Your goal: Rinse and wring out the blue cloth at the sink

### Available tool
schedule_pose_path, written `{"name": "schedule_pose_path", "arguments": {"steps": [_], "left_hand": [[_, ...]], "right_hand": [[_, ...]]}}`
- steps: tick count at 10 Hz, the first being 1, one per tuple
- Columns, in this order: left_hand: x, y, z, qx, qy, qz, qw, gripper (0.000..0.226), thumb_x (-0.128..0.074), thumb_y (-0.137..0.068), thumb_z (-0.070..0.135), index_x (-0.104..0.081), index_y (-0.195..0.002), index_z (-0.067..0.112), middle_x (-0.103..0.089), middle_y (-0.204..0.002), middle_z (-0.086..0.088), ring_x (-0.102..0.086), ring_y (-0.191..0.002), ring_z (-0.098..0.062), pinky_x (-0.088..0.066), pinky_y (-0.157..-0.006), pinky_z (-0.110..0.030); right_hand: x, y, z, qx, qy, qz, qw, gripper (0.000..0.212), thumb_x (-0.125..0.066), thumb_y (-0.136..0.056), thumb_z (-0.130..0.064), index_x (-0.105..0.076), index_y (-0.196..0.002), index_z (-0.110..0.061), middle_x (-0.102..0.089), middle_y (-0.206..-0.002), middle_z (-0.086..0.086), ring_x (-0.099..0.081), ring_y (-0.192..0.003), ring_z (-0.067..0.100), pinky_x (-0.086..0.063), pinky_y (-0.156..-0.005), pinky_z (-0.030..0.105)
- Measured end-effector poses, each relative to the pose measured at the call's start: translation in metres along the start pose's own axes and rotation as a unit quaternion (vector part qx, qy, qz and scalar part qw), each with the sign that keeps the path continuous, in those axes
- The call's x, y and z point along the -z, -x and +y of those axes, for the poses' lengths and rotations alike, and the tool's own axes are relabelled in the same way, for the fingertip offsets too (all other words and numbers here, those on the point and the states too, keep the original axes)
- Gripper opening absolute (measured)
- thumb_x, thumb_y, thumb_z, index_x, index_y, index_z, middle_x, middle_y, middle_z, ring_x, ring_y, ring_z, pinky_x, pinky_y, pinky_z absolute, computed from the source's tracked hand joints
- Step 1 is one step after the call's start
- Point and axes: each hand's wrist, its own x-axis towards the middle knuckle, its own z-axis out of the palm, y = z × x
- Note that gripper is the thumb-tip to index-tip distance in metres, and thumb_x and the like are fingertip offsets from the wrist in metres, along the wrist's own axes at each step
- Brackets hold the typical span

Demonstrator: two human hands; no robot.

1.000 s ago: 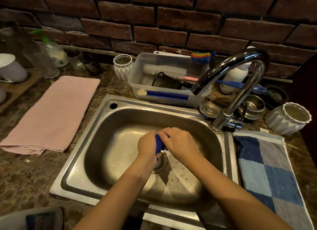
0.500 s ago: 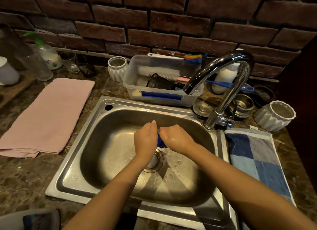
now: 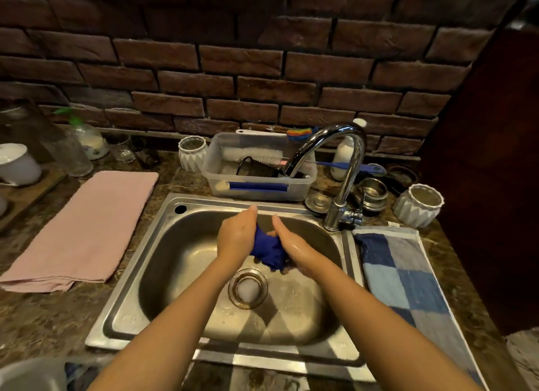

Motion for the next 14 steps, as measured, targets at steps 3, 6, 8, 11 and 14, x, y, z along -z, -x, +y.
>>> {"name": "schedule_pose_path", "arguments": {"steps": [3,6,8,11,14], "left_hand": [[0.03,0.04,0.025,0.05,-0.01,-0.049,0.998,0.038,-0.037,-0.094,0.051,-0.051,-0.096,0.015,-0.054,-0.084,-0.001,-0.052,-0.081,-0.018,-0.039,-0.064,-0.029],[0.084,0.092,-0.006,0.171,0.152,-0.278,0.933,0.077,-0.085,-0.05,0.022,-0.054,-0.121,0.018,-0.061,-0.119,-0.012,-0.061,-0.098,-0.025,-0.049,-0.066,-0.028],[0.123,0.125,-0.01,0.101,0.035,-0.198,0.974,0.021,-0.061,-0.087,0.012,-0.061,-0.108,0.012,-0.056,-0.072,-0.006,-0.045,-0.046,-0.01,-0.031,-0.035,-0.017],[0.167,0.164,-0.056,0.097,-0.098,-0.16,0.977,0.041,-0.049,-0.093,0.037,-0.069,-0.079,0.004,-0.066,-0.078,-0.017,-0.058,-0.07,-0.024,-0.04,-0.064,-0.03],[0.176,0.203,-0.1,0.149,-0.129,-0.168,0.966,0.034,-0.04,-0.094,0.039,-0.055,-0.112,0.015,-0.063,-0.116,-0.017,-0.067,-0.091,-0.031,-0.055,-0.081,-0.037]], "right_hand": [[0.001,0.056,0.005,0.067,-0.11,-0.027,0.991,0.027,-0.054,-0.09,-0.037,-0.06,-0.106,-0.016,-0.064,-0.095,0.009,-0.062,-0.081,0.019,-0.051,-0.062,0.026],[-0.012,0.08,0.03,0.147,-0.026,0.111,0.983,0.014,-0.066,-0.082,-0.017,-0.053,-0.081,-0.021,-0.061,-0.083,0.002,-0.058,-0.077,0.015,-0.048,-0.065,0.026],[-0.015,0.111,0.034,0.186,-0.173,0.136,0.957,0.023,-0.062,-0.087,-0.023,-0.044,-0.073,-0.02,-0.05,-0.078,0.006,-0.053,-0.073,0.018,-0.052,-0.054,0.027],[-0.1,0.171,0.086,0.168,-0.446,0.183,0.86,0.022,-0.05,-0.082,0.005,-0.057,-0.089,-0.015,-0.062,-0.09,0.008,-0.058,-0.082,0.02,-0.045,-0.069,0.032],[-0.161,0.228,0.164,0.002,-0.065,0.386,0.92,0.01,-0.064,-0.085,-0.01,-0.057,-0.08,-0.006,-0.058,-0.077,0.014,-0.05,-0.069,0.018,-0.037,-0.064,0.027]]}}
